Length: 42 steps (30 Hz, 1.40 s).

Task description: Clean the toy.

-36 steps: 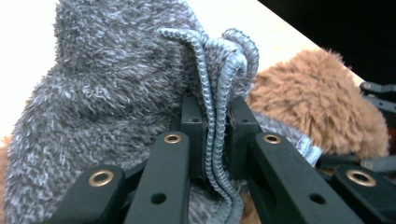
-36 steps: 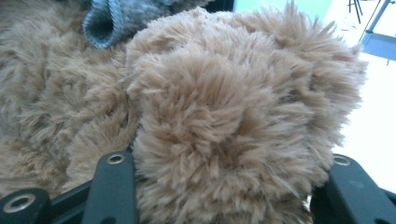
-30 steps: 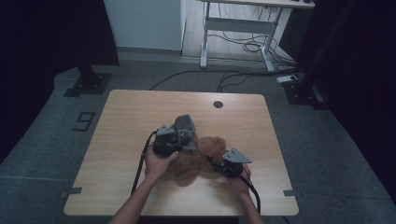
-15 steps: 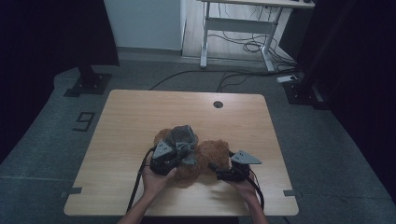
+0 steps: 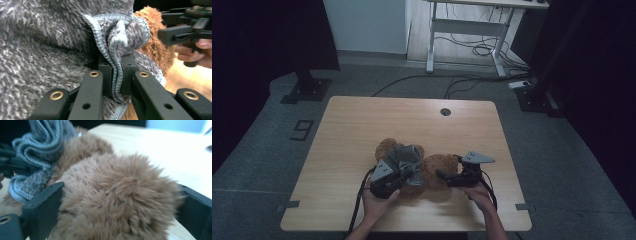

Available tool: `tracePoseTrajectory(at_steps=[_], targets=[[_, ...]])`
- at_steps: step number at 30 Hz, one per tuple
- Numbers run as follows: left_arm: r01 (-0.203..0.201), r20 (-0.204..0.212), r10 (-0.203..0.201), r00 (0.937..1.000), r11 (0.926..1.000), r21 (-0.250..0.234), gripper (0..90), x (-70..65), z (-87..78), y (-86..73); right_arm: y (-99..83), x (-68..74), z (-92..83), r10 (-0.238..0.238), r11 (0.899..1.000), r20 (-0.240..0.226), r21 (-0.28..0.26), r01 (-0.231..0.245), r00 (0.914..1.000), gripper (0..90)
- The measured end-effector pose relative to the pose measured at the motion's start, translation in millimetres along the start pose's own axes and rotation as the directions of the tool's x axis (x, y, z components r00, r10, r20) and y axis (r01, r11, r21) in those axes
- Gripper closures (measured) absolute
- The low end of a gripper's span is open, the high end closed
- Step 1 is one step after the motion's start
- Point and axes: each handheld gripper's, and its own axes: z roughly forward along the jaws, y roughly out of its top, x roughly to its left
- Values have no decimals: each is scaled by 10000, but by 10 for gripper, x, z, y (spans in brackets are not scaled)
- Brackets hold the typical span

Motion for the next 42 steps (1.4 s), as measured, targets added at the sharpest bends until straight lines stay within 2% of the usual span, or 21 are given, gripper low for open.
tracePoseTrajectory(at_steps=[2,3,6,9,12,14,16,19,22,24,25,27,29,30,32,34,36,37,38,40,42], targets=[[-30,44,30,10000,10000,11,820,-19,-12,-12,-39,-3,55,70,9990,-312,437,-56,9995,55],[-71,19,71,10000,10000,18,820,-26,-16,-18,-70,6,68,25,9987,-415,505,-4,9991,111],[17,95,-17,10000,10000,18,818,-33,-28,-19,-145,29,29,-22,9990,-338,442,36,9994,313],[15,154,-16,9999,10000,74,817,-63,-39,-3,-200,84,-11,-313,9983,-145,478,320,9994,415],[72,201,-75,9998,9999,156,813,-98,-66,51,-246,144,-42,-746,9967,134,341,741,9971,457],[107,187,-110,9998,9999,124,810,-133,-98,160,-272,166,-39,-857,9963,302,132,854,9959,472],[-110,152,111,9998,9999,-31,810,-202,-121,306,-270,178,-32,-1007,9949,487,129,1002,9937,478],[-509,321,518,9981,9983,-269,810,-339,-101,547,-263,204,-18,-1157,9933,711,142,1150,9907,479],[-898,507,907,9946,9958,-200,808,-497,42,733,-260,210,-15,-1199,9928,756,144,1191,9899,478],[-1362,612,1348,9890,9905,190,807,-654,251,819,-264,210,-13,-1244,9922,786,104,1240,9891,478],[-1589,635,1557,9858,9861,482,805,-717,365,835,-265,213,-15,-1246,9922,798,105,1241,9890,477],[-2019,433,1980,9792,9716,1232,803,-795,607,815,-271,221,-17,-1295,9916,833,86,1292,9881,477],[-1887,427,1838,9820,9610,2022,800,-767,851,709,-279,228,-23,-1354,9908,855,94,1351,9871,477],[-1874,406,1830,9823,9627,1949,800,-745,884,672,-287,235,-20,-1358,9907,936,113,1353,9863,477],[-1575,565,1495,9871,9705,1828,804,-684,875,638,-311,223,-13,-1441,9896,1078,196,1429,9837,477],[-1609,492,1545,9868,9704,1801,807,-657,820,632,-313,226,-12,-1519,9884,1070,172,1509,9826,477],[-1800,46,1823,9832,9661,1850,807,-595,723,619,-308,237,-9,-1643,9864,1126,206,1630,9800,477],[-1749,-174,1816,9832,9655,1928,807,-537,675,611,-310,234,-12,-1610,9870,1116,193,1598,9806,478],[-1558,-263,1642,9861,9674,1995,807,-459,626,596,-314,229,-15,-1579,9874,1086,146,1573,9815,478],[-1022,-30,1048,9945,9754,1952,810,-286,512,548,-320,224,-23,-1570,9876,1040,83,1570,9821,477],[-785,128,775,9969,9814,1750,813,-186,375,511,-319,233,-20,-1592,9872,1036,68,1593,9818,478]])
